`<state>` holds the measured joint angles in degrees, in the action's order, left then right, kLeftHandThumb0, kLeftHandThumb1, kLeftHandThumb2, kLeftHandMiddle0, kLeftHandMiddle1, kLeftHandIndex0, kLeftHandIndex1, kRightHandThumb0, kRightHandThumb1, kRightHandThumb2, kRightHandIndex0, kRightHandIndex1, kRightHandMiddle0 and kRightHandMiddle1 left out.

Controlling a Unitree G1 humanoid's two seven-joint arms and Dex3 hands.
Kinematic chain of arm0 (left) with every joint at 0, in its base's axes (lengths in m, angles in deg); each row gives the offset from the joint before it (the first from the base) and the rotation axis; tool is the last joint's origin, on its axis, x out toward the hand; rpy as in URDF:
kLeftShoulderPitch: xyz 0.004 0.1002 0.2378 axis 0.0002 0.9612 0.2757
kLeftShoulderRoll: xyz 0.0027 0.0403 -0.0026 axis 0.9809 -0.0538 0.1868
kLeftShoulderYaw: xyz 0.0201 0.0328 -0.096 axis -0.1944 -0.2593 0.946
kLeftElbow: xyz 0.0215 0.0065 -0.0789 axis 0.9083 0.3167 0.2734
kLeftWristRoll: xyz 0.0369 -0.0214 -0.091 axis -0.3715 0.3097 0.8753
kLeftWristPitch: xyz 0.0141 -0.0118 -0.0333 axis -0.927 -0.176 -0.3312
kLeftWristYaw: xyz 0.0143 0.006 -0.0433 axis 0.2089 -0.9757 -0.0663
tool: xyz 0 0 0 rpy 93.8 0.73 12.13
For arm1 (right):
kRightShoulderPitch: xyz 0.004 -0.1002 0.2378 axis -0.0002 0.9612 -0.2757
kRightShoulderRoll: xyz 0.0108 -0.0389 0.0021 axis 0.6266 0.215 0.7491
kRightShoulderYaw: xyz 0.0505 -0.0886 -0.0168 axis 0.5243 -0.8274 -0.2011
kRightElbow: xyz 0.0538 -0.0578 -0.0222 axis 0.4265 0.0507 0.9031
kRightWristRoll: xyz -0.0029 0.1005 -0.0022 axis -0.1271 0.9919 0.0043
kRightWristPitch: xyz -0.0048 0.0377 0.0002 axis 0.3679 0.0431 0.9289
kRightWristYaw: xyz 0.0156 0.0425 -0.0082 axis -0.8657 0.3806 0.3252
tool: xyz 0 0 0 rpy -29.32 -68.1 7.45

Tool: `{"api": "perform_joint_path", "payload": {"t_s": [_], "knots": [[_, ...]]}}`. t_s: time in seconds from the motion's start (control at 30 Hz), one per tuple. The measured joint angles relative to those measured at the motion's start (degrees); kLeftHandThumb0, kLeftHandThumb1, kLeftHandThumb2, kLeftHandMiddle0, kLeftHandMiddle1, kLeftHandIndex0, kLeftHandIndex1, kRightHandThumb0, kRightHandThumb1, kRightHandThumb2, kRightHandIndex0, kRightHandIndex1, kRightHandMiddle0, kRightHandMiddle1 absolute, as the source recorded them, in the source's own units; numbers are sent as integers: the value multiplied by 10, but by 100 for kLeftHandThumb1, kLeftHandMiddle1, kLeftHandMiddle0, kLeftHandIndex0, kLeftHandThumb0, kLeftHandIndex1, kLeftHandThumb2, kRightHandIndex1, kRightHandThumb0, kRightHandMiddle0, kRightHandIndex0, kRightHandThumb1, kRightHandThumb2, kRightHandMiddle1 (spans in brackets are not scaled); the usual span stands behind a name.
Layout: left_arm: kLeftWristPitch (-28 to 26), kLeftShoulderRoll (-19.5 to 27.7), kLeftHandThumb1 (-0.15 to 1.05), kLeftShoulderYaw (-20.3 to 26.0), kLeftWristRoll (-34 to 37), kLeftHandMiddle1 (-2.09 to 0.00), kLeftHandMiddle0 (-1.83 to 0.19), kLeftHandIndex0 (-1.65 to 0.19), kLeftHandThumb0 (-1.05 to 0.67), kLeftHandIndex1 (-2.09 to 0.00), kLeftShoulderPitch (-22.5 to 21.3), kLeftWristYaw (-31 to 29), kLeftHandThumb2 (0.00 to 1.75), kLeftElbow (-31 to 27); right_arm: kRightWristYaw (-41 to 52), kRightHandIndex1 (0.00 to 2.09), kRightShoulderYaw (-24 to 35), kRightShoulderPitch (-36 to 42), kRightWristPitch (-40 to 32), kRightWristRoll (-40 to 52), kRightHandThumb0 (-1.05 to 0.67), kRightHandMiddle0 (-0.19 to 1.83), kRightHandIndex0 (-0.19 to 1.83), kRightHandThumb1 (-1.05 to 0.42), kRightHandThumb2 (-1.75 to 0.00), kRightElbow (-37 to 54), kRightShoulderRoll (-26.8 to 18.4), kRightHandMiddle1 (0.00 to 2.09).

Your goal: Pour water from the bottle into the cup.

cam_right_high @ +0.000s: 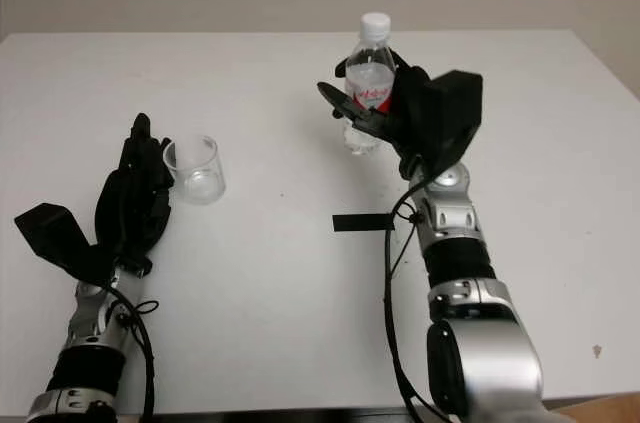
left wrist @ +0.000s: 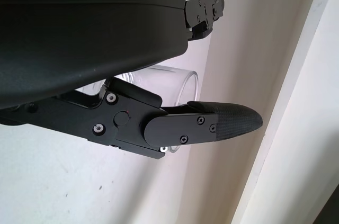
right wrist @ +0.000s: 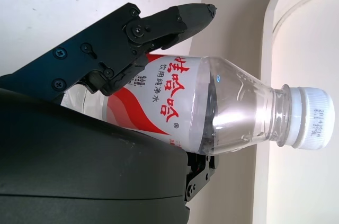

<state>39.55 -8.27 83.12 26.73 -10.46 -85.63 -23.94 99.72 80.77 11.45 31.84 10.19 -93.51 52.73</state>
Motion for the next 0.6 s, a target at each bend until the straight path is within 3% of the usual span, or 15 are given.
{"api": "perform_joint_path", "payload": {"t_s": [0.13,0.3,0.6], "knots": [[-3,5,105,0,0,-5,17,18,-73,-5,5,-1,45,-6,-14,209,-1,49,-18,3,-42,99,141,-105,-40,54,7,209],[-8,8,105,1,3,-5,17,18,-72,-5,14,-3,46,-16,-20,209,-4,107,-61,9,-41,89,129,-105,-38,114,18,209],[-16,8,105,3,6,-5,17,18,-73,-5,23,-5,44,-29,-25,209,-24,181,-114,13,-42,91,137,-105,-40,194,36,209]]}}
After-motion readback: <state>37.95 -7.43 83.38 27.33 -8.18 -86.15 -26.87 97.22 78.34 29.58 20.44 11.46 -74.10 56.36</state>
